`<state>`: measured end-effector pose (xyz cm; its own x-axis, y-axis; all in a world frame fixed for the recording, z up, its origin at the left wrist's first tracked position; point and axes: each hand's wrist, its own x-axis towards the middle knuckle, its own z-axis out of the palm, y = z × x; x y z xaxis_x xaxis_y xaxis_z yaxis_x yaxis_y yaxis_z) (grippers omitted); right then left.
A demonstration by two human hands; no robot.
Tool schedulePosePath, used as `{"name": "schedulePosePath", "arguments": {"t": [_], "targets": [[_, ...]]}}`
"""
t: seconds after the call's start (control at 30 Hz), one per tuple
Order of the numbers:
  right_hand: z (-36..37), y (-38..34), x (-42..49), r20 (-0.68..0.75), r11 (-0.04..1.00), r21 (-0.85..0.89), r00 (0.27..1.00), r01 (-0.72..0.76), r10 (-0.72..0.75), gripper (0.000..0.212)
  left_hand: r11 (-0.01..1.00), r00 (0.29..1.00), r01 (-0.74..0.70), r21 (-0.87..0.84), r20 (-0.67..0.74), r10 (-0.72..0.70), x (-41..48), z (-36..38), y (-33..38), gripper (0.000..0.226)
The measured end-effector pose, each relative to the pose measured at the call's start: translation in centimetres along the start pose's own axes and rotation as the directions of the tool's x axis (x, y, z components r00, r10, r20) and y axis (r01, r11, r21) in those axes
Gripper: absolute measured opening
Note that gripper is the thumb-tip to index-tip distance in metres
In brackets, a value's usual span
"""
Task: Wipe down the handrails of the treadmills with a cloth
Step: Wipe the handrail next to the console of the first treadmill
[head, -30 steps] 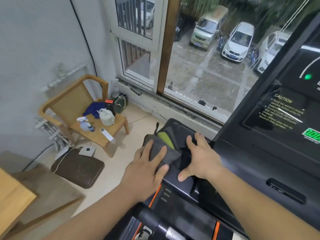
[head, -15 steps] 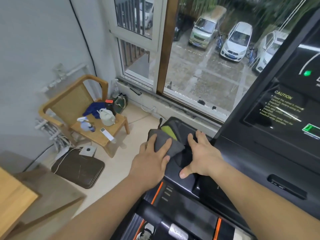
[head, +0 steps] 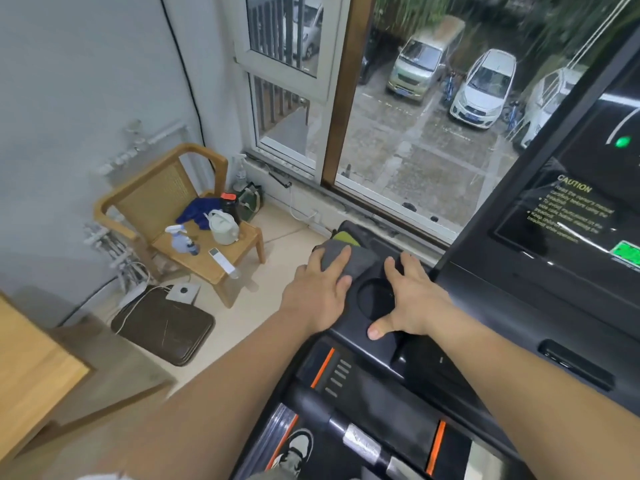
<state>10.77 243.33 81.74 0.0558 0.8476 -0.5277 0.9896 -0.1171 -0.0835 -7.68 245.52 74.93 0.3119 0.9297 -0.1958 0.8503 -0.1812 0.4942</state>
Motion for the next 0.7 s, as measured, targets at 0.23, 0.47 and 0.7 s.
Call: {"name": "schedulePosePath", "arguments": {"t": [0.23,0.47,0.7], "targets": [[2.3,-1.7,-3.4,-0.179,0.976,-0.145,0.966,0.160,-0.185,0.117,0.979,0.986,-0.109,0.170,-0.104,0.127,-14.8,1.8,-5.3,0.055],[2.8,-6.2,-3.2,-0.043,0.982,-0.061,0.983,0.178,-0.181,0.113,0.994,0.994,0.110,0.010,-0.024,-0.109,-10.2,0.8,-4.5,0.059],[2.2,-6.4,-3.2,-0.065,0.983,-0.100,0.985,0.153,-0.160,0.114,0.982,0.984,0.112,0.154,-0.157,-0.088,-14.0,2.1,-3.9,0.056]]}}
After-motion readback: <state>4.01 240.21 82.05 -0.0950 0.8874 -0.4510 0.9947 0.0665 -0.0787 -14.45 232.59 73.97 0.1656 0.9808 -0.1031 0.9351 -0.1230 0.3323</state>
